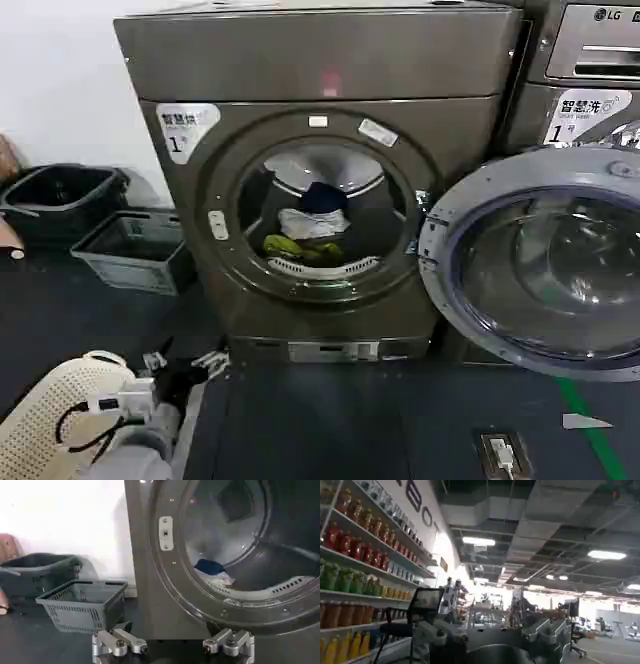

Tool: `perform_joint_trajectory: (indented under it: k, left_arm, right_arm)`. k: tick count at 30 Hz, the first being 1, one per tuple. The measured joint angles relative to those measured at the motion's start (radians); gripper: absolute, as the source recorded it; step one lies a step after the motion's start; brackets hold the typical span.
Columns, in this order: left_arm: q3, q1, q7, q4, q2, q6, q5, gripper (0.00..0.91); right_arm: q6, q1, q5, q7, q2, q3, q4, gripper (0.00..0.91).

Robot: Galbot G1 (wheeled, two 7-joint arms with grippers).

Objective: Grasp the clothes from the dryer.

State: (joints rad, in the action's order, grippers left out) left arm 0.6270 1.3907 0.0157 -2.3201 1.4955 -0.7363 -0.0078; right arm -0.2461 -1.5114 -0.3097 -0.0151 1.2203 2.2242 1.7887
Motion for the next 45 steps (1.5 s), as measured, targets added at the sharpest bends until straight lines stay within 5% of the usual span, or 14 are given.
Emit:
perform_joint_trajectory:
  k: [9,45]
  left_arm:
    - [-0.001,0.009,-0.008,0.000,-0.011,0.000,-0.001,0.907]
    - [-0.002,0.022,-0.020,-0.022,-0.026,0.000,-0.008,0.907]
  right_arm:
    - [0.070,-0.004,0.018,-0.027,0.004,-0.031,-0.025,0.907]
    - [0.092,-0.005,0.021,-0.083,0.008,-0.069,-0.051,0.907]
